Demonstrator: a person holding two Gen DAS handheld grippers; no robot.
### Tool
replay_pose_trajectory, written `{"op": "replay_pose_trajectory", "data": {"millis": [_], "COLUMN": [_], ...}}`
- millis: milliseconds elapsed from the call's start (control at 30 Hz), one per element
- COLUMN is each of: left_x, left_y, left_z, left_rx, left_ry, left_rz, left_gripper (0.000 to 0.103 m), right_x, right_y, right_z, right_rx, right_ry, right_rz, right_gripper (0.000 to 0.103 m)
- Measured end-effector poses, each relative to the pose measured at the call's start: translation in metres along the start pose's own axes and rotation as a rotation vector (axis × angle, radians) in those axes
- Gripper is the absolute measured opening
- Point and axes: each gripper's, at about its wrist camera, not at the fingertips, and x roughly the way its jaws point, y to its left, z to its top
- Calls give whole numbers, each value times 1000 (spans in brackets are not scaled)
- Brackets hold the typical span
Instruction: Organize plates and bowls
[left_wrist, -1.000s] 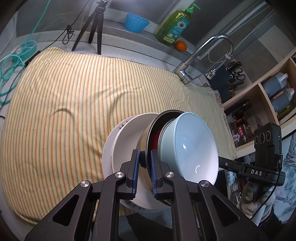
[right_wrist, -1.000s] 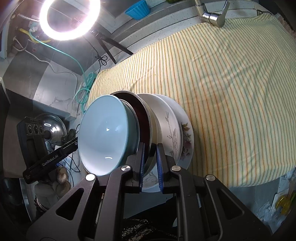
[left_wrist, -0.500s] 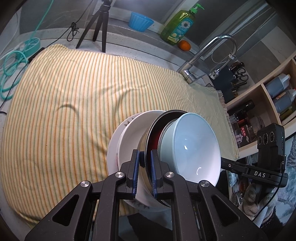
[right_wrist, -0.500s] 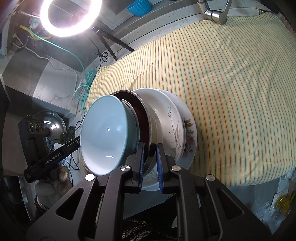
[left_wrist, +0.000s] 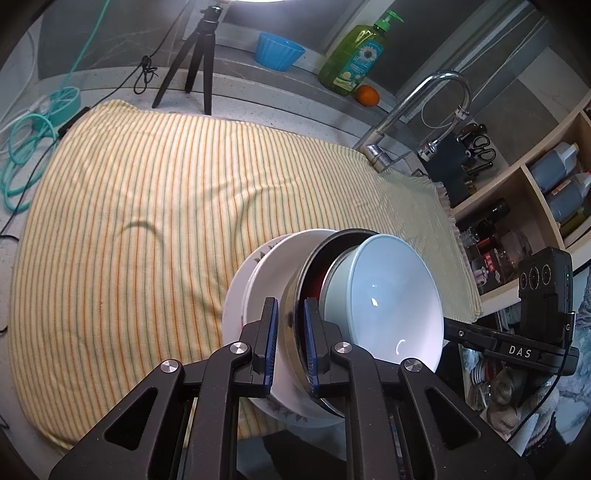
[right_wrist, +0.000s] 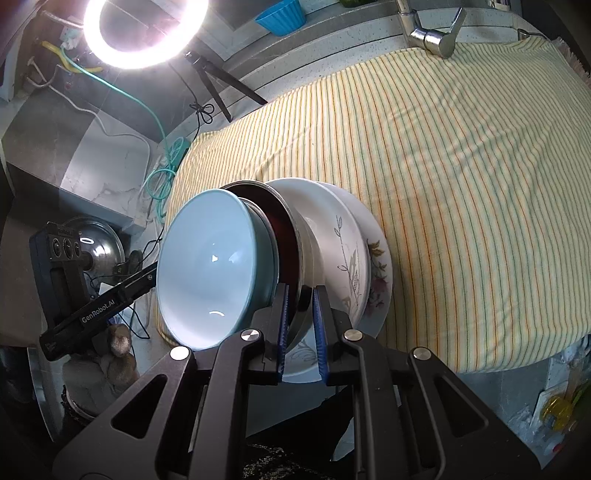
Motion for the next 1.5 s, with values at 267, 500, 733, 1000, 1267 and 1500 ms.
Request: {"op": "replay_pose_trajectory", "data": {"millis": [267, 500, 733, 1000, 1267, 1500], "left_x": [-10, -25, -50, -63, -73, -72], "left_y": [4, 0, -11, -22, -41, -58], "left_z": [6, 15, 13, -4, -26, -45], "left_rx": [-12, 7, 80, 131, 130, 58], "left_ry": [-29, -72, -131, -142, -184, -224], "left_rz": [5, 9, 40, 85, 131, 196], "left_gripper": [14, 19, 37, 38, 46, 59], "right_x": [-9, -25, -55, -72, -70, -73], "right_y": [-1, 6, 22, 40, 38, 29], "right_z": [3, 6, 3, -12, -23, -33], "right_rx": [-16, -47, -109, -189, -214, -290], "right_ry": [-26, -77, -177, -244, -248, -244], "right_rz": [-4, -28, -64, -124, -112, -116], "right_gripper": [29, 30, 52, 55, 56, 70]}}
